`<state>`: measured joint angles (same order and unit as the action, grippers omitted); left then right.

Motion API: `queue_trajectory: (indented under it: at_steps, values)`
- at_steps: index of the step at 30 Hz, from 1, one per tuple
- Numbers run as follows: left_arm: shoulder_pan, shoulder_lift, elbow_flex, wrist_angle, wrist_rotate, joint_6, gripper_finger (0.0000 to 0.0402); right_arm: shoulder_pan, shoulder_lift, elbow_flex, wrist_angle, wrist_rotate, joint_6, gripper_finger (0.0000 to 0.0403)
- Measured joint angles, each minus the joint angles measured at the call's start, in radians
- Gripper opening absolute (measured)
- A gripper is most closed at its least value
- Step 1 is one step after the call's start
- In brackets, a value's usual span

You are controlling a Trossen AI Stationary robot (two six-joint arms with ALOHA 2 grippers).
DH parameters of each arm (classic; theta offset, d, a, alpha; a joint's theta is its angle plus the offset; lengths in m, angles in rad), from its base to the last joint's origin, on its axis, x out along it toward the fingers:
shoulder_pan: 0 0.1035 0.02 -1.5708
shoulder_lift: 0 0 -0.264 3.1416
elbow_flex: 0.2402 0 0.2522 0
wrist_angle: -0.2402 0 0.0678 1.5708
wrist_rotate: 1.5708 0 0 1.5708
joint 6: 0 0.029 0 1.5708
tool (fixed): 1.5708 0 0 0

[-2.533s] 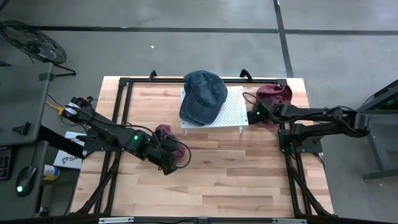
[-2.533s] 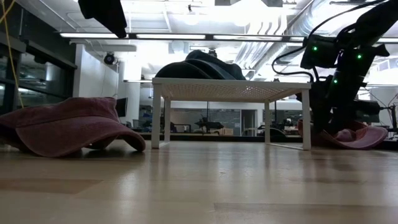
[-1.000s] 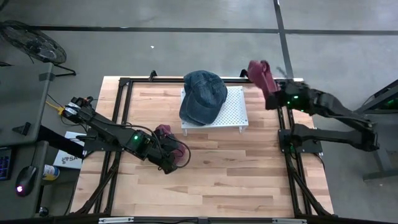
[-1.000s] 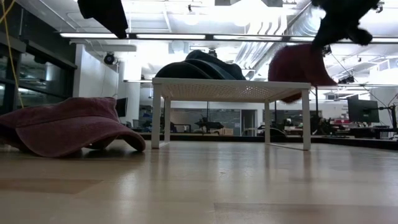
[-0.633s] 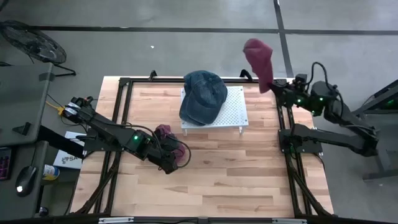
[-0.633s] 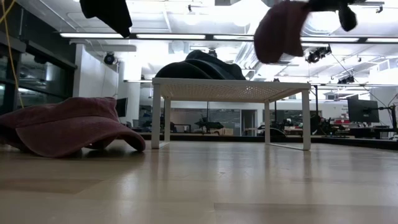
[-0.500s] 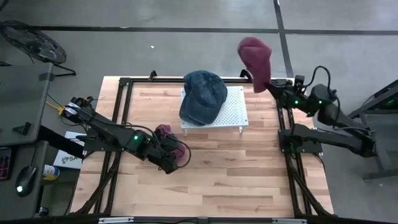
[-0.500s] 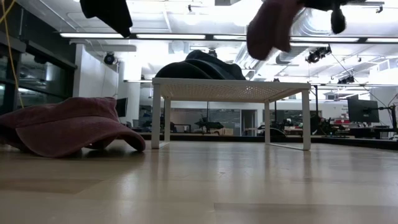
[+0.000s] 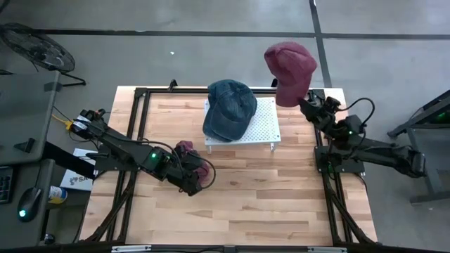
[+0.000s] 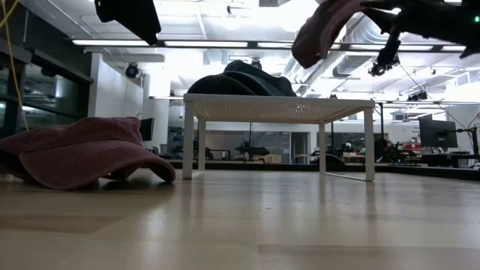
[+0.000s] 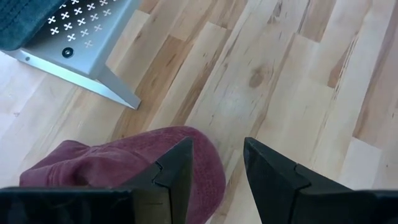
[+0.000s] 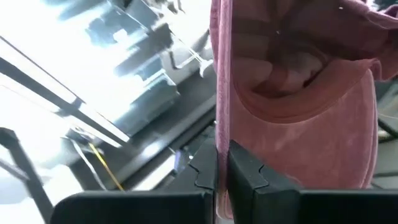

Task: Pick & Place hat
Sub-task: Put the right red cap on the shelf

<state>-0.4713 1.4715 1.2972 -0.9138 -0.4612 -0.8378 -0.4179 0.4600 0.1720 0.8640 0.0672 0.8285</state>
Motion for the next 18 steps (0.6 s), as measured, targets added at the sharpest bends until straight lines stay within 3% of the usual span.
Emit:
queue_trajectory:
  at_steps: [5,11,18]
  values:
    - [0.0,0.0,0.0,0.0,0.0,-0.005,0.014,0.0,-0.001,-0.087,0.157,-0.025,0.049,0.0007]
    - [0.0,0.0,0.0,0.0,-0.008,-0.005,0.014,0.0,0.0,-0.154,0.174,-0.058,0.132,0.0007]
    - [0.01,0.0,0.0,0.074,-0.123,-0.006,0.014,0.0,-0.002,-0.16,0.169,-0.096,0.159,0.0007]
